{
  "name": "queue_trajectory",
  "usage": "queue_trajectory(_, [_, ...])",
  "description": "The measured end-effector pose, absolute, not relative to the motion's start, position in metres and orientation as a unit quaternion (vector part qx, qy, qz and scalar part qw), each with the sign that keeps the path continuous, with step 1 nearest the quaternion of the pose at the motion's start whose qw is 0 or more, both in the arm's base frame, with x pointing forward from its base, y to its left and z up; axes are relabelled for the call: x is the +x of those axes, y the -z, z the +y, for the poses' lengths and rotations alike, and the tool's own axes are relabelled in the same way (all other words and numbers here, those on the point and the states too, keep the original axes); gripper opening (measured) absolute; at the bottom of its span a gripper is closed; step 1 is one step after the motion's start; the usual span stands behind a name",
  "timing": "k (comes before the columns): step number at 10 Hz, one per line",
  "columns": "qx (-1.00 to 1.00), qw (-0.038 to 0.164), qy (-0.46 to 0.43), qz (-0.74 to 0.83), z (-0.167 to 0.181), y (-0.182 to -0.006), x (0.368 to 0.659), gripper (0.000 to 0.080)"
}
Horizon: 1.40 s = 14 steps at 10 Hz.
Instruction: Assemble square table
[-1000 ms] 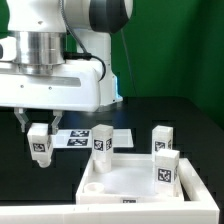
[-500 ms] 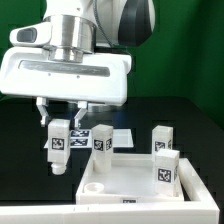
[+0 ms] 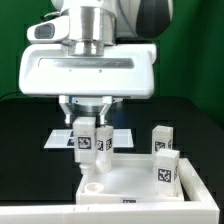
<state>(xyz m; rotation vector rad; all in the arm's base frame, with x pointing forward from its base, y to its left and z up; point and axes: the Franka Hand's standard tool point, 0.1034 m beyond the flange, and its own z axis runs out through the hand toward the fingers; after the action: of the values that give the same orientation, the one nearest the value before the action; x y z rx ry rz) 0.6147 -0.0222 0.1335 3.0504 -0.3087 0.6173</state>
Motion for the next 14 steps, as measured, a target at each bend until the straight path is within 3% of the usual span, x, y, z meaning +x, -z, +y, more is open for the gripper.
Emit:
queue_trajectory(4, [0.976, 0.002, -0.190, -0.102, -0.021, -0.135, 0.617, 0.0287])
queue_trajectory(7, [0.980, 0.013, -0.182, -0.078, -0.018, -0.120, 0.617, 0.0287])
queue_trajectory(10, [0.983, 0.019, -0.175, -0.042, -0.022, -0.119, 0.628, 0.0287])
queue_trajectory(14, [0.983, 0.022, -0.172, -0.050, -0.028, -0.110, 0.620, 0.0287])
